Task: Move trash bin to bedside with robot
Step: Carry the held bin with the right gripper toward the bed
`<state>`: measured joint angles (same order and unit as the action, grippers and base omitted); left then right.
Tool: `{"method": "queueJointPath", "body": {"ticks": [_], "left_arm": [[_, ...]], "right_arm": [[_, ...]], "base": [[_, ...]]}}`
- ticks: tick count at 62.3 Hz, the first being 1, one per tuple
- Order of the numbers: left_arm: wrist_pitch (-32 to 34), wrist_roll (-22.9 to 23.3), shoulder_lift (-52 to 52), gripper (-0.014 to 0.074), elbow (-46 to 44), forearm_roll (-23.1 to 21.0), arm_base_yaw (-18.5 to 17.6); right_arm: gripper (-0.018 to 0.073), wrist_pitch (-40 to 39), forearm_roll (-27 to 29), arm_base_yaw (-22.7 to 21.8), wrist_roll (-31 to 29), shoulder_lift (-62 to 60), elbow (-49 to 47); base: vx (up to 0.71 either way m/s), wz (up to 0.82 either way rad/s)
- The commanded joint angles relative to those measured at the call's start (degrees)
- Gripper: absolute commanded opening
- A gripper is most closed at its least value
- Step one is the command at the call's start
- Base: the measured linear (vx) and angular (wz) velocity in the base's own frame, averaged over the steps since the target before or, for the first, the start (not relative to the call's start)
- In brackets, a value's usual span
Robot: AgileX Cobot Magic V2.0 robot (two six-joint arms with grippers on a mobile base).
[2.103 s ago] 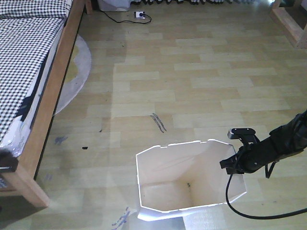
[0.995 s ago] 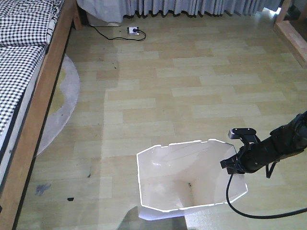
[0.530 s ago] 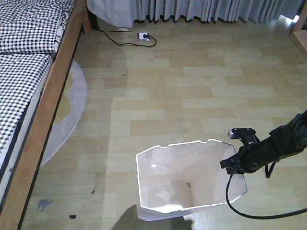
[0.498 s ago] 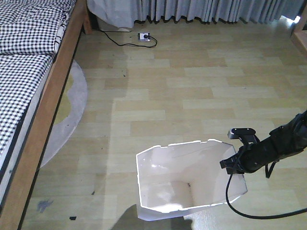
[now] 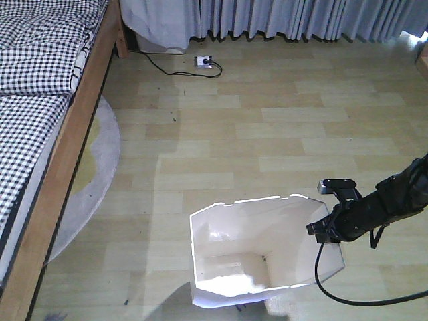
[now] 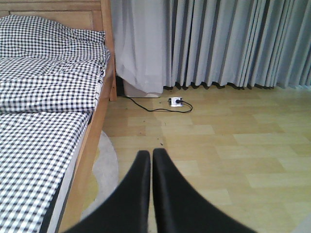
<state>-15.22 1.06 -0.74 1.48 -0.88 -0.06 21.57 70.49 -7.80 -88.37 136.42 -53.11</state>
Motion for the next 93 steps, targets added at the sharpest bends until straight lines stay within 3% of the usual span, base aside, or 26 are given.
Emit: {"method": "queueJointPath", "body": {"ticks": [1,93], "left_arm": [[3.98,0.25,-0.82,-0.0006,1.07,-0.18,-0.11],[3.98,0.25,-0.82,-0.0006,1.07,-0.18,-0.11]], "right_arm": [[-0.0006,9.54,2.14,-0.13,0.2,-4.29,-0.86],[-0.0006,9.54,2.14,-0.13,0.2,-4.29,-0.86]], "base": [[0.25,0.0],[0.26,0.01]]}}
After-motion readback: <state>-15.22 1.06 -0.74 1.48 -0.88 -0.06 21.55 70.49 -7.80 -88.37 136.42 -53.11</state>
